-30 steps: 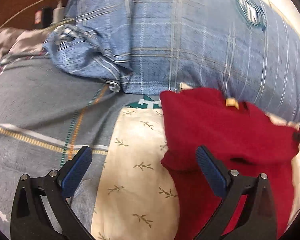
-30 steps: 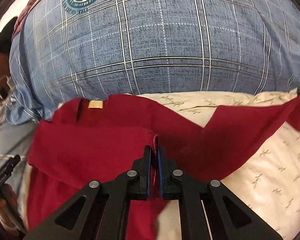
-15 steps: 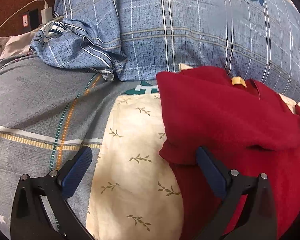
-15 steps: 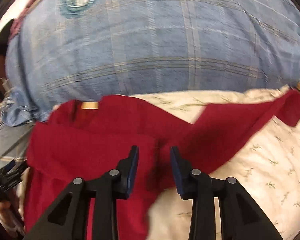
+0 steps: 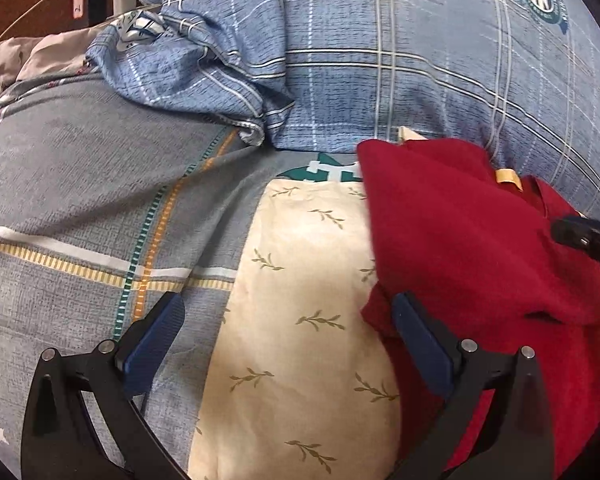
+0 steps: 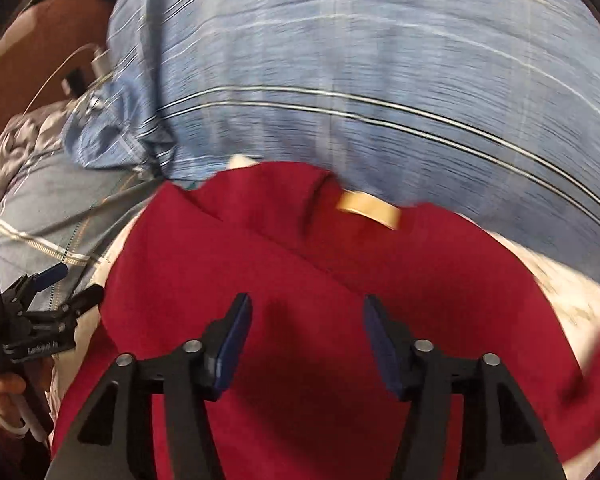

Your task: Fold small clothes

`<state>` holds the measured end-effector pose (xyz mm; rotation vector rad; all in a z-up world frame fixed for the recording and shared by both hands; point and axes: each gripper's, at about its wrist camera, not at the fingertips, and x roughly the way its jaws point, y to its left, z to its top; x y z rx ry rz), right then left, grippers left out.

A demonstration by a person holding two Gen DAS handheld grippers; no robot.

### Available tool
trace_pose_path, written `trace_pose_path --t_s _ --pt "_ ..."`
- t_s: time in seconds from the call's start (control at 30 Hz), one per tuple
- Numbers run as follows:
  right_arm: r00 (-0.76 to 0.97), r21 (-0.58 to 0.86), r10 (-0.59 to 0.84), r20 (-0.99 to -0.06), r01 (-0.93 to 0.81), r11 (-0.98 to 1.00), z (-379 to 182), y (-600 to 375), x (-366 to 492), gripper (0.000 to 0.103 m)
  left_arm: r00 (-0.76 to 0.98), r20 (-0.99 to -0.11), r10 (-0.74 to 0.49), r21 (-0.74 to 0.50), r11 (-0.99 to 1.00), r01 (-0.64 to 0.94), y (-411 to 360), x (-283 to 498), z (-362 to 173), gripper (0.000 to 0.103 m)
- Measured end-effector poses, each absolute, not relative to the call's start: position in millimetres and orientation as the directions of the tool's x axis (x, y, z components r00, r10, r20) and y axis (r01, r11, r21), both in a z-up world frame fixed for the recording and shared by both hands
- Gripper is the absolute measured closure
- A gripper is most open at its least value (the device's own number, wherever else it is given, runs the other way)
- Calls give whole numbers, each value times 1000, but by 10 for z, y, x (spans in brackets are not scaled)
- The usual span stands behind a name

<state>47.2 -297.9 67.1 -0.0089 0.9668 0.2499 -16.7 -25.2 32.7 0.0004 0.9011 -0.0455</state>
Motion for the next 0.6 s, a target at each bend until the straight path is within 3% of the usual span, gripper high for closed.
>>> trace_pose_path --t_s 0.13,0.17,0.2,0.23,0.27,0.3,0.5,0.6 --pt "504 45 222 -835 -338 940 532 -2671 731 41 613 -789 -41 -31 999 27 -216 -131 311 0" --pt "497 34 224 -839 -362 932 497 -2631 761 46 612 -790 -41 -31 999 27 -211 -123 312 0" --pt "484 22 219 -847 -379 925 453 -2589 786 54 611 -791 -40 -31 999 27 -205 -116 314 0" --pt "474 23 221 -852 -388 921 431 -2564 801 79 611 -791 -40 -31 999 25 -202 -114 321 0" --pt "466 22 224 -856 -401 916 431 -2538 795 94 612 -790 -40 -33 999 23 -201 -108 327 0" --pt "485 -18 201 -851 -410 912 459 -2491 780 98 616 -787 -40 -34 999 21 -195 -111 342 0" --pt "585 -110 139 -799 -370 922 651 -2410 920 103 671 -740 -51 -65 998 4 -156 -156 463 0" --pt "559 -79 134 -819 -339 937 529 -2391 981 103 680 -729 -76 -89 996 15 -159 -148 484 0"
